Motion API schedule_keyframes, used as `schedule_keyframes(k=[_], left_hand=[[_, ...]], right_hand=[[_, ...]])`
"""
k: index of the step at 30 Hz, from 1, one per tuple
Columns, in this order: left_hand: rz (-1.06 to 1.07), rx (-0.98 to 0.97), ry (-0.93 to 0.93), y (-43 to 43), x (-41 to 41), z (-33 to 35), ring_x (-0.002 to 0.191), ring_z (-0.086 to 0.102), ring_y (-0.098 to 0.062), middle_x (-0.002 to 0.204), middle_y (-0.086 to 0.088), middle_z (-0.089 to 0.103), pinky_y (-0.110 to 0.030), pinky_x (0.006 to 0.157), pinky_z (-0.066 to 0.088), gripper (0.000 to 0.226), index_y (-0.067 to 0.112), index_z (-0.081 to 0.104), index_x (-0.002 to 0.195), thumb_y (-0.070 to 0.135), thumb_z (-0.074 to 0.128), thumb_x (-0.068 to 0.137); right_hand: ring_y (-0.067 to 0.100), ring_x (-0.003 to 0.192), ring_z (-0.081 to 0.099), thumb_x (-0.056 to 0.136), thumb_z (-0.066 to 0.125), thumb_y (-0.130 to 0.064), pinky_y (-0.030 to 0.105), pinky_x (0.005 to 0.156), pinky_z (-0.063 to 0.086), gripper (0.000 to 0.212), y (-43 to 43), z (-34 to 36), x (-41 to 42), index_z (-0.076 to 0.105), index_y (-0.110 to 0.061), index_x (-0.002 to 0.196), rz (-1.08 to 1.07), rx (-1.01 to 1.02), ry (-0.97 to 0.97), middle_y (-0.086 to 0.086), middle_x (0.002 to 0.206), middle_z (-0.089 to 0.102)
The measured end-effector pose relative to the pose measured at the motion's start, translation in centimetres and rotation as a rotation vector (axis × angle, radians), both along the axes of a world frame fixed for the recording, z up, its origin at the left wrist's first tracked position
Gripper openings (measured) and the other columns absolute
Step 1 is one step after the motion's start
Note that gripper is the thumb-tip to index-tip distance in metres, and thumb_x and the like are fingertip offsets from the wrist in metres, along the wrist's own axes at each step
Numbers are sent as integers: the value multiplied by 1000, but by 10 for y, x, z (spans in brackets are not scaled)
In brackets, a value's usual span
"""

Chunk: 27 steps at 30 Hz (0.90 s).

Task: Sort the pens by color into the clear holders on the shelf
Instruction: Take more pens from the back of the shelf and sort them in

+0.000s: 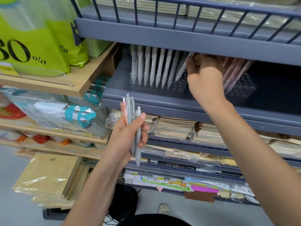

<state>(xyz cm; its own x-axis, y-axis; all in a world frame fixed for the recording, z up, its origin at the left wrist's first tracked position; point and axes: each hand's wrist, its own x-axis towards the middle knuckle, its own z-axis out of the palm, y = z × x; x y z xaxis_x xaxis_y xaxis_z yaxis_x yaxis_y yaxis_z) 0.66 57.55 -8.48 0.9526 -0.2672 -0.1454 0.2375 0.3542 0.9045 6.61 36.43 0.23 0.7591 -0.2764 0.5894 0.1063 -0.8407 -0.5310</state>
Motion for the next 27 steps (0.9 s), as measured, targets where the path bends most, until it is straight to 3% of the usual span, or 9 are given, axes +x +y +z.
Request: schedule_keyframes(k=[2,6,11,16,19,23,27], left_hand=[[43,25,-24,1,1,0,49,57,-17,74,-8,69,-24,44,47,18,9,57,96,26,63,98],[86,33,-5,1,3,-1,55,64,-18,91,-14,77,-26,52,55,35,4,58,112,33,64,94],[67,22,-1,0,4,-3,51,60,-14,100,-17,76,-22,47,50,34,2,63,105,34,63,94],[93,42,-4,-1,5,-6,46,51,-12,101,-13,76,-21,44,43,31,4,69,105,33,65,95],[86,48,30,-5,7,-5,44,46,-11,99,-15,76,-21,41,39,21,1,68,106,16,56,98],[25,72,-4,-15,6,-2,46,49,-12,101,-16,77,-21,43,42,24,0,66,111,7,46,100],[-67,36,-71,-30,3,5,47,54,-13,110,-16,75,-22,47,46,22,-4,53,119,10,47,104]], right_hand=[[37,102,57,101,44,-29,35,86,45,30,1,5,7,59,-4,108,-23,-83,98,18,106,64],[37,98,59,102,40,-30,34,82,46,36,3,14,19,62,-1,101,-83,-155,295,20,99,65],[38,97,59,103,39,-27,32,75,40,31,3,9,25,57,-4,111,-88,-182,350,20,104,64],[30,95,62,99,49,-31,31,78,46,28,-6,-3,23,58,-11,116,34,39,252,1,95,66],[19,96,63,94,60,-26,30,84,50,33,-11,-13,10,56,-17,126,93,253,201,-18,82,59],[-3,78,62,88,65,-18,15,73,49,15,-11,-19,-14,65,-27,100,173,279,139,-19,80,65],[1,81,67,86,72,-29,18,76,53,6,-6,-16,-37,77,-25,85,413,298,319,-12,83,73]])
